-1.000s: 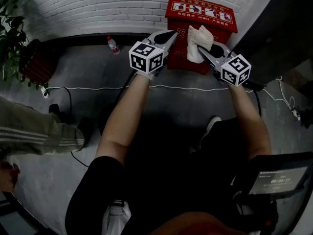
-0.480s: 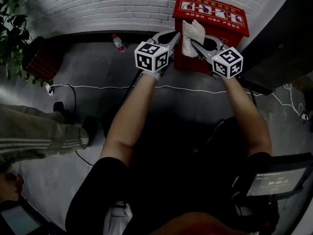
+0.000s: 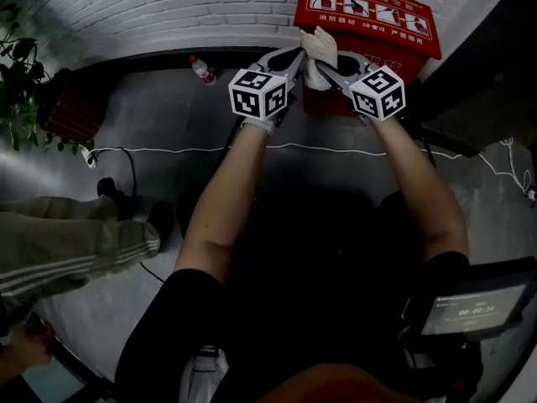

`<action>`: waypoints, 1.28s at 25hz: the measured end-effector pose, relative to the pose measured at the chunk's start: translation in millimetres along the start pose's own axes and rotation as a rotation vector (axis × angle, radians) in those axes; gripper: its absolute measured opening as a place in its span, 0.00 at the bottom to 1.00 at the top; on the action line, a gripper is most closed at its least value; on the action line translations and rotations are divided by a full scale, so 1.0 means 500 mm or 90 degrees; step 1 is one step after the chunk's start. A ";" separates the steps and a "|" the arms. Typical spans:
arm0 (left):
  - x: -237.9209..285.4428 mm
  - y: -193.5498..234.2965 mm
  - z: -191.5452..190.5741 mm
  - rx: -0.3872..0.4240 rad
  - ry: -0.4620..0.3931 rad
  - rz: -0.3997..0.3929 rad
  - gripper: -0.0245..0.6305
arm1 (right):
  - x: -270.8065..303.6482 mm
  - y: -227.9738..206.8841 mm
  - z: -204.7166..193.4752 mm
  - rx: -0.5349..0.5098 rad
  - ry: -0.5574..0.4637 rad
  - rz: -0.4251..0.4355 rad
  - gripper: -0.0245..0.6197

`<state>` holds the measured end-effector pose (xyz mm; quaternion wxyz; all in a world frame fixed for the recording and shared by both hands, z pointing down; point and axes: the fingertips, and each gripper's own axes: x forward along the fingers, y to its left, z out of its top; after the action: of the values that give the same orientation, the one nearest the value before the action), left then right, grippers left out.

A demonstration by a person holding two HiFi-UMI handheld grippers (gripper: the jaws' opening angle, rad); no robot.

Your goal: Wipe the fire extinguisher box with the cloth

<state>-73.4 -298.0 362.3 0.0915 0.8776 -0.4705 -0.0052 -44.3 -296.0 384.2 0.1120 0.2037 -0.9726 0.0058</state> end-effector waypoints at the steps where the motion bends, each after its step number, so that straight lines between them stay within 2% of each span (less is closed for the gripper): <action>1: 0.003 0.008 -0.005 -0.002 0.002 0.001 0.04 | 0.009 -0.006 -0.008 0.000 0.005 -0.001 0.19; 9: 0.060 0.052 -0.023 -0.029 0.010 0.004 0.04 | 0.069 -0.069 -0.055 0.017 0.026 -0.046 0.19; 17: 0.131 0.049 -0.054 -0.001 0.040 -0.007 0.04 | 0.055 -0.155 -0.060 0.032 0.018 -0.144 0.20; 25: 0.155 0.006 -0.043 0.009 0.013 -0.026 0.04 | 0.011 -0.167 -0.056 0.028 0.005 -0.214 0.20; 32: 0.204 -0.065 -0.043 0.022 0.009 -0.069 0.04 | -0.068 -0.204 -0.068 0.063 -0.004 -0.253 0.20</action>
<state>12.0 -361.3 386.2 0.0792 0.9032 -0.4219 0.0044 33.6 -374.1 406.2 0.0979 0.3972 -0.9120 0.0307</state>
